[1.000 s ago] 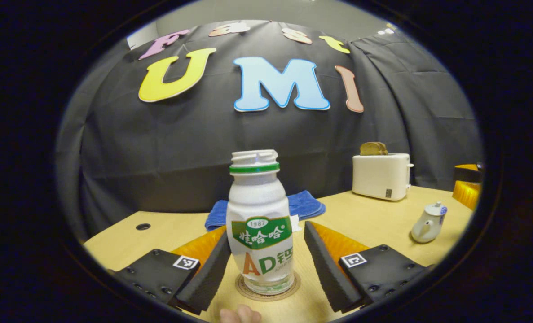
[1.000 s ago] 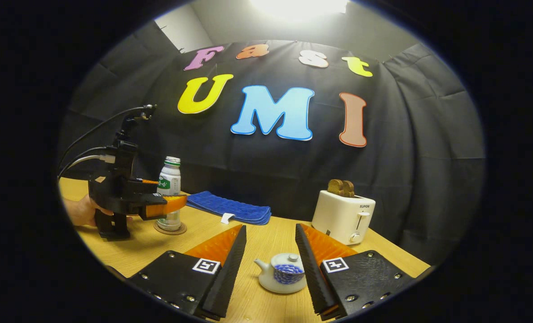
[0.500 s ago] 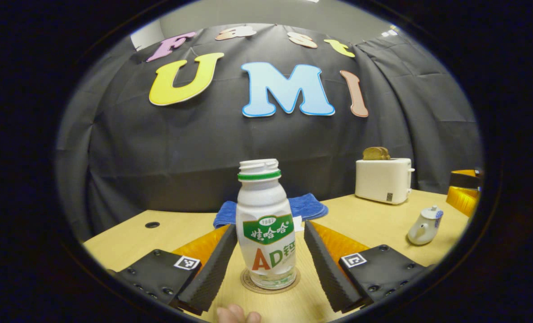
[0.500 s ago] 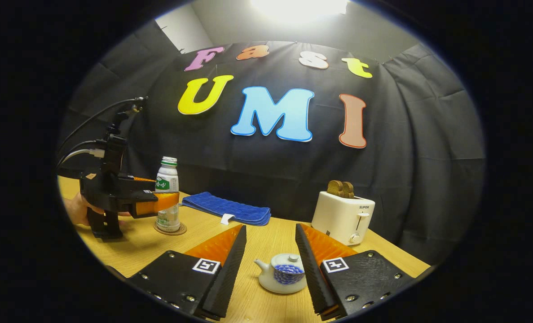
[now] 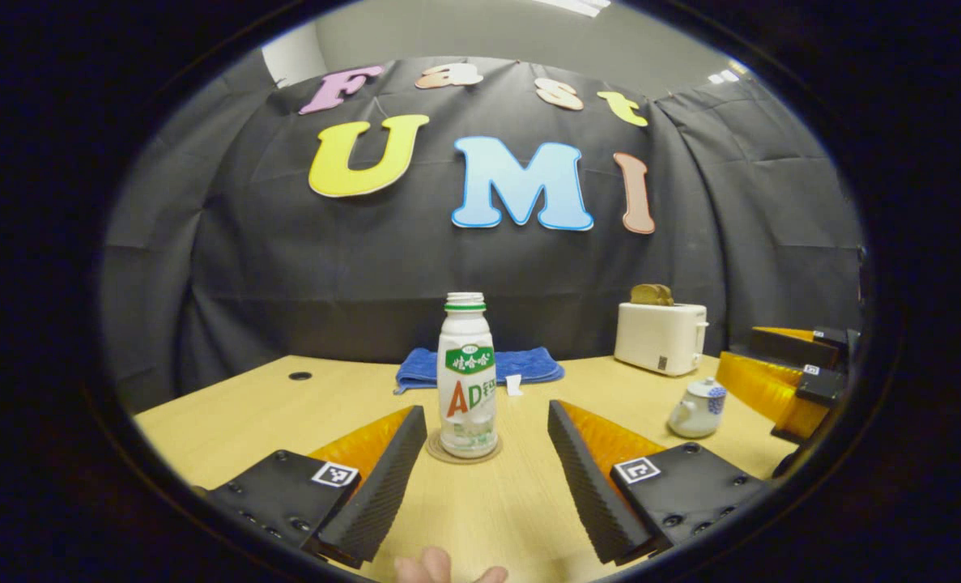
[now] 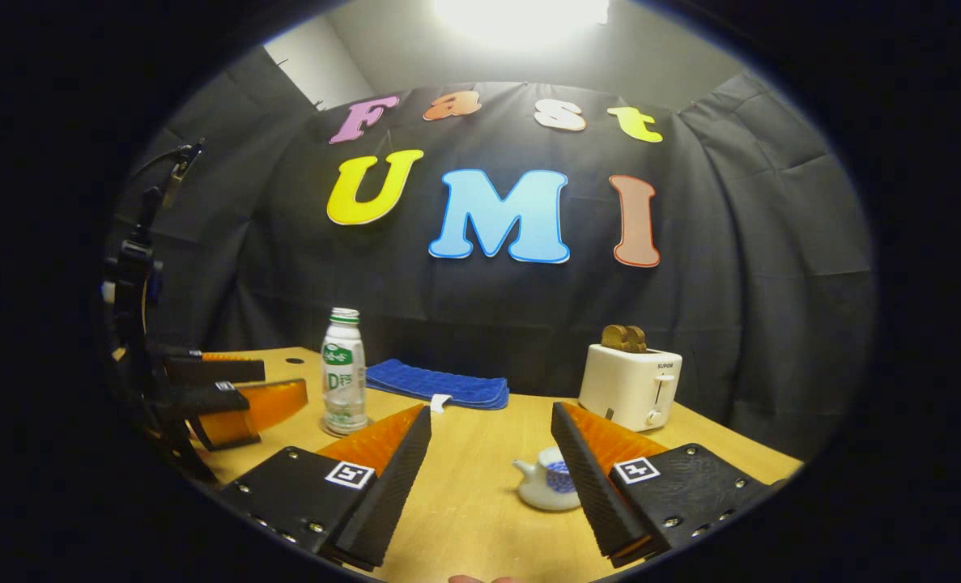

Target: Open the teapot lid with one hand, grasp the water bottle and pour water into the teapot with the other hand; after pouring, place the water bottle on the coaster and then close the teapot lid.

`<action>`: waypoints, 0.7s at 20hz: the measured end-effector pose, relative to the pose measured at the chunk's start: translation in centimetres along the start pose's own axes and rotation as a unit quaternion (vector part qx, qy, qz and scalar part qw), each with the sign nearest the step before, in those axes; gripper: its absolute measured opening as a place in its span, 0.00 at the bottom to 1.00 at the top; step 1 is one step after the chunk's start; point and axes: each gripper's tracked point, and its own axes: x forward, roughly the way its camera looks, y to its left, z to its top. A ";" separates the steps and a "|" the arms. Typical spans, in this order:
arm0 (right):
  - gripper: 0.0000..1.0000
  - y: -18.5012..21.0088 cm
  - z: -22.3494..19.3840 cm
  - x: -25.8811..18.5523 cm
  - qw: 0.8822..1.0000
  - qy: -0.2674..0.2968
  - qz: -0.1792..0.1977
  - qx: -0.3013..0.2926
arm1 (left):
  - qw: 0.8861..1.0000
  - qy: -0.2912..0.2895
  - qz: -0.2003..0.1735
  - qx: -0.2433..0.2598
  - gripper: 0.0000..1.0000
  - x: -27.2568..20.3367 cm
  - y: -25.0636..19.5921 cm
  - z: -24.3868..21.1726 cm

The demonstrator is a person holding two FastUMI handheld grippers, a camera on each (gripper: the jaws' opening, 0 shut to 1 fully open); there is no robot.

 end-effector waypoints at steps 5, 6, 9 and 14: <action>0.92 4.7 -1.9 -3.0 0.999 0.013 -0.028 0.036 | 0.999 -0.019 0.026 0.017 1.00 -6.2 0.0 -0.5; 0.92 5.2 -2.8 -2.9 0.998 0.032 -0.026 0.044 | 0.999 -0.009 0.031 0.005 1.00 -6.8 0.5 -1.1; 0.95 5.1 -3.3 -2.4 0.997 0.055 -0.042 0.041 | 0.997 -0.010 0.072 0.011 0.99 -6.7 2.4 -1.5; 0.94 5.6 -3.8 -1.7 0.997 0.058 -0.033 0.042 | 0.998 -0.011 0.054 0.011 0.90 -5.3 2.1 -1.5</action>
